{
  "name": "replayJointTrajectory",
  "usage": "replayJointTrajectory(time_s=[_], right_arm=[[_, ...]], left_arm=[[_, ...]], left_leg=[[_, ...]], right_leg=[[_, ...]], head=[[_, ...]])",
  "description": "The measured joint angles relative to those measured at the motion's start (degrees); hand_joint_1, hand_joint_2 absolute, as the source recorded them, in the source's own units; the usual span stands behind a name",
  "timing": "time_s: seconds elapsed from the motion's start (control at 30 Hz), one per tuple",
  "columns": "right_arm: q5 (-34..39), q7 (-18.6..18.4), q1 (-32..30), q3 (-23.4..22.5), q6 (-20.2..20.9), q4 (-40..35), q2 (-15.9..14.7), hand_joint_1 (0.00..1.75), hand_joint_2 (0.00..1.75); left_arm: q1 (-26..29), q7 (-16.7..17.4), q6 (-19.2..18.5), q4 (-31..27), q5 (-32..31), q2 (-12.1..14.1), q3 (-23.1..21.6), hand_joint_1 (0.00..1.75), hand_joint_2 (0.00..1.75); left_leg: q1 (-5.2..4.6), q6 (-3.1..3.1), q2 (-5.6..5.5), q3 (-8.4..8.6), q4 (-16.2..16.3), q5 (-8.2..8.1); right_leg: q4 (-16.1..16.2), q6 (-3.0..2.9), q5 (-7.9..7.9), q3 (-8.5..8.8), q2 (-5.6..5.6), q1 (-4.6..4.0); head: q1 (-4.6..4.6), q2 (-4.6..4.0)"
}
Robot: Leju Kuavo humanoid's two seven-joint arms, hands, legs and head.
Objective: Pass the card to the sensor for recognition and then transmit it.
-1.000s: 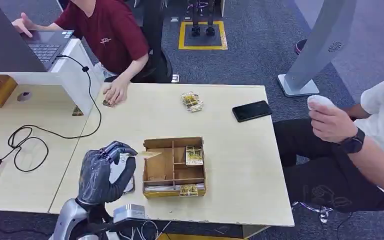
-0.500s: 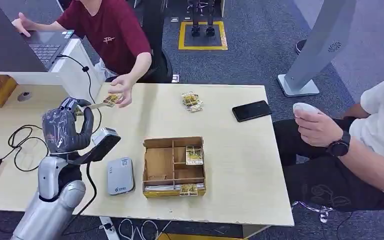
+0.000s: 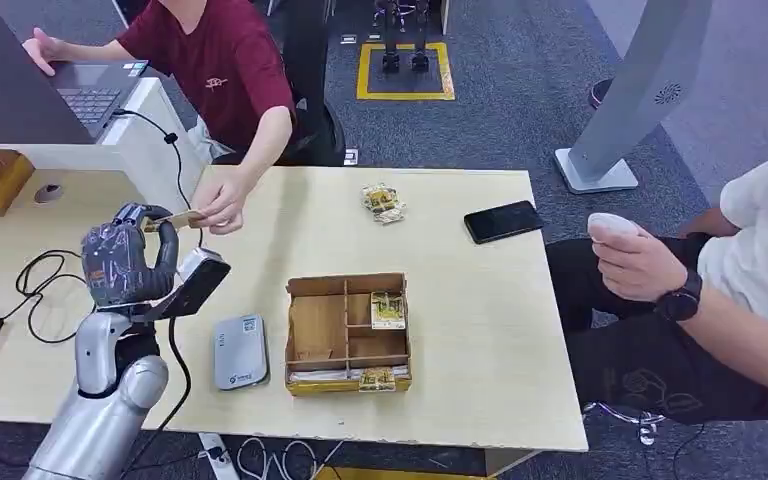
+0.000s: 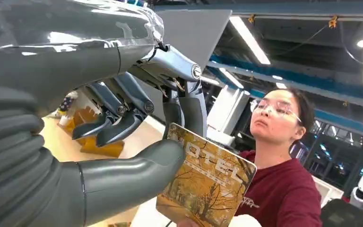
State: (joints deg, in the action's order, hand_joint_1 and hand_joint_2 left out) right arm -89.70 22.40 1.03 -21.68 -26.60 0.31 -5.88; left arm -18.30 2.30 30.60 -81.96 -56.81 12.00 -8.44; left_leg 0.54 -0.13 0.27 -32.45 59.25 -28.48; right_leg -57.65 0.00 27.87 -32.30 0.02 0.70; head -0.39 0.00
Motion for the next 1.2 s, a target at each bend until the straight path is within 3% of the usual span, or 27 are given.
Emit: replayJointTrajectory(time_s=[0.1, 0.13, 0.17, 0.47, 0.67, 0.83, 1.03, 1.2], right_arm=[[0.0, 0.0, 0.0, 0.0, 0.0, 0.0, 0.0, 0.0, 1.75], [0.0, 0.0, 0.0, 0.0, 0.0, 0.0, 0.0, 0.0, 1.75], [0.0, 0.0, 0.0, 0.0, 0.0, 0.0, 0.0, 0.0, 1.75], [0.0, 0.4, -0.2, 0.0, -0.5, 0.0, -0.1, 0.0, 1.75], [0.0, 1.5, -1.2, -0.1, -0.6, 0.0, -0.9, 0.0, 1.75], [0.0, 2.8, -1.6, -0.8, -0.9, 0.0, -1.3, 0.0, 1.75], [0.1, 6.0, -4.8, -4.5, -2.1, 0.0, -2.4, 0.0, 1.75], [0.0, 6.5, -7.3, -7.2, -2.3, 0.0, -2.9, 0.0, 1.75]], left_arm=[[0.1, -0.3, 0.1, 0.2, 0.5, -0.2, 0.0, 1.69, 1.75], [0.2, -0.5, 0.2, 0.3, 0.5, -0.2, 0.0, 0.59, 1.75], [0.2, -0.7, 0.5, 0.4, 0.5, -0.3, 0.0, 0.0, 1.75], [1.4, -0.8, 4.0, 0.4, 0.6, 0.1, 2.5, 0.0, 1.75], [4.5, -2.6, 7.3, 1.5, 4.8, 2.5, 9.6, 0.0, 1.75], [8.3, -2.7, 7.8, 1.9, 1.9, 4.3, 14.3, 0.0, 1.75], [20.7, -18.2, 7.8, -2.6, 3.4, 3.2, 28.9, 0.0, 1.75], [28.6, -31.0, 6.0, -9.3, 9.5, -2.6, 42.0, 0.0, 1.75]], left_leg=[[0.0, 0.0, 0.0, -0.01, 0.0, 0.0], [0.0, 0.0, 0.0, -0.02, 0.0, 0.0], [0.0, 0.0, 0.0, -0.02, 0.0, 0.0], [0.01, 0.0, 0.01, -0.03, 0.0, 0.0], [0.05, 0.0, 0.0, -0.05, 0.0, 0.0], [0.04, -0.03, 0.17, -0.06, 0.0, -0.04], [0.03, -0.08, 0.14, -0.08, 0.0, -0.21], [0.03, -0.02, 0.15, -0.11, 0.0, -0.34]], right_leg=[[0.0, 0.0, 0.0, 0.0, 0.0, 0.0], [0.0, 0.0, 0.0, 0.0, 0.0, 0.0], [0.0, 0.0, 0.0, 0.0, 0.0, 0.0], [0.0, 0.0, 0.0, 0.0, 0.0, 0.0], [0.0, -0.01, 0.03, -0.04, -0.01, -0.03], [0.0, -0.01, 0.02, -0.03, 0.19, -0.03], [0.0, 0.02, 0.21, -0.09, 0.17, -0.02], [0.0, 0.1, 0.31, -0.09, 0.16, -0.02]], head=[[0.0, 0.0], [0.0, 0.0], [0.02, 0.0], [0.0, 0.0], [0.0, 0.0], [0.02, 0.0], [0.0, 0.0], [-0.02, 0.0]])
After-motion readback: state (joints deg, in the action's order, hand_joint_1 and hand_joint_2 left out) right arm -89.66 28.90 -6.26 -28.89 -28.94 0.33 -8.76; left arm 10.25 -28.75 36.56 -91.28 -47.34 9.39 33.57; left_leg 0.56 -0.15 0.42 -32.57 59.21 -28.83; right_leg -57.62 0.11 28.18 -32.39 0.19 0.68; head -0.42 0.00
